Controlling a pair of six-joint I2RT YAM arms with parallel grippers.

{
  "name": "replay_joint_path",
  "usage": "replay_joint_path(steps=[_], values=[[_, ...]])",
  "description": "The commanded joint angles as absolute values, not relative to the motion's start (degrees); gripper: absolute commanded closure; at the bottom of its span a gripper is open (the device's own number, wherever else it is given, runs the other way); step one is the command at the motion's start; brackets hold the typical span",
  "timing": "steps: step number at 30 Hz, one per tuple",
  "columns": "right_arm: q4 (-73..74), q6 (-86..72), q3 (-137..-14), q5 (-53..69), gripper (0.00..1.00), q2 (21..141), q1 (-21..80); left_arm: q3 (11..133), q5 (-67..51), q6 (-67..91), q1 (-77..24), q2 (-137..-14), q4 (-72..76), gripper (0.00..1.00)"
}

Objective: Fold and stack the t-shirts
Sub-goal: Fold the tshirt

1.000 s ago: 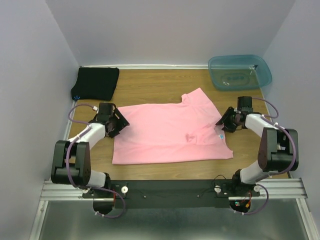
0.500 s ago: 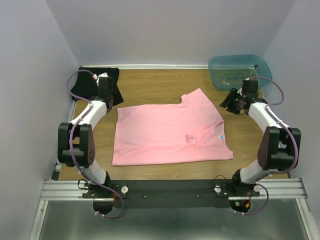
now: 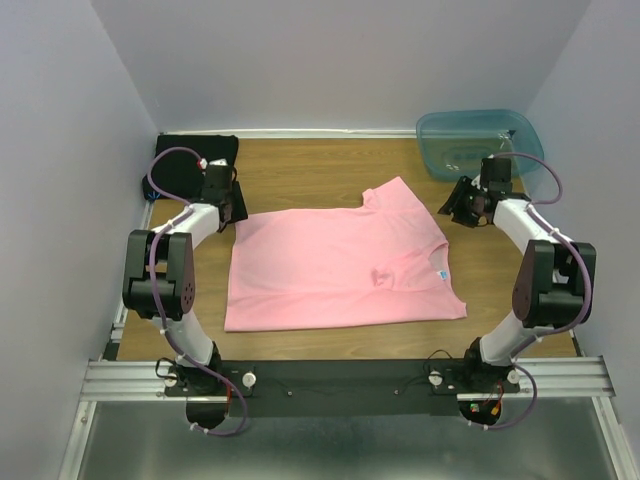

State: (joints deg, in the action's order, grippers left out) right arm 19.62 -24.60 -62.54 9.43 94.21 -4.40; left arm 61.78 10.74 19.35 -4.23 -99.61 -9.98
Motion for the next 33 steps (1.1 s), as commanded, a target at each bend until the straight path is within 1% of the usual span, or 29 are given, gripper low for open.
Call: replay_joint_path(steps=[1, 12, 14, 16, 18, 24, 26, 28, 30, 33], values=[[19.9, -25.5, -64.8, 7.3, 0.45, 96.0, -4.1, 60.0, 9.4, 18.5, -3.8, -99.8, -7.6, 0.34], [19.2, -25.8, -65.0, 8.0, 0.45, 97.4, -4.1, 62.6, 6.4, 18.9, -3.7, -104.9, -7.5, 0.37], [18.9, -26.3, -65.0, 8.5, 0.45, 97.5, -4.0, 63.1, 7.2, 19.2, -3.7, -105.8, -7.6, 0.40], [18.1, -26.4, -65.0, 9.2, 0.45, 97.9, -3.9, 63.5, 7.6, 19.2, -3.7, -106.3, -7.6, 0.46], [17.9, -26.1, -65.1, 9.5, 0.45, 98.3, -3.3, 64.1, 7.6, 19.3, -3.7, -107.3, -7.6, 0.48], [16.4, -23.6, -66.1, 8.7, 0.45, 100.8, -2.2, 64.2, 7.0, 19.2, -3.8, -109.4, -8.5, 0.49], [15.5, -22.2, -67.0, 8.9, 0.45, 102.0, -1.8, 64.0, 7.1, 19.0, -3.8, -109.4, -8.5, 0.55], [15.0, -21.3, -68.2, 8.9, 0.45, 102.9, -1.6, 63.9, 7.4, 18.8, -3.9, -109.6, -8.6, 0.56], [14.2, -20.1, -69.1, 8.9, 0.46, 104.0, -0.9, 64.0, 7.6, 18.5, -4.0, -109.6, -8.9, 0.60], [14.1, -17.6, -71.2, 8.3, 0.46, 106.6, -0.1, 64.1, 7.7, 18.1, -4.0, -109.8, -9.0, 0.61]])
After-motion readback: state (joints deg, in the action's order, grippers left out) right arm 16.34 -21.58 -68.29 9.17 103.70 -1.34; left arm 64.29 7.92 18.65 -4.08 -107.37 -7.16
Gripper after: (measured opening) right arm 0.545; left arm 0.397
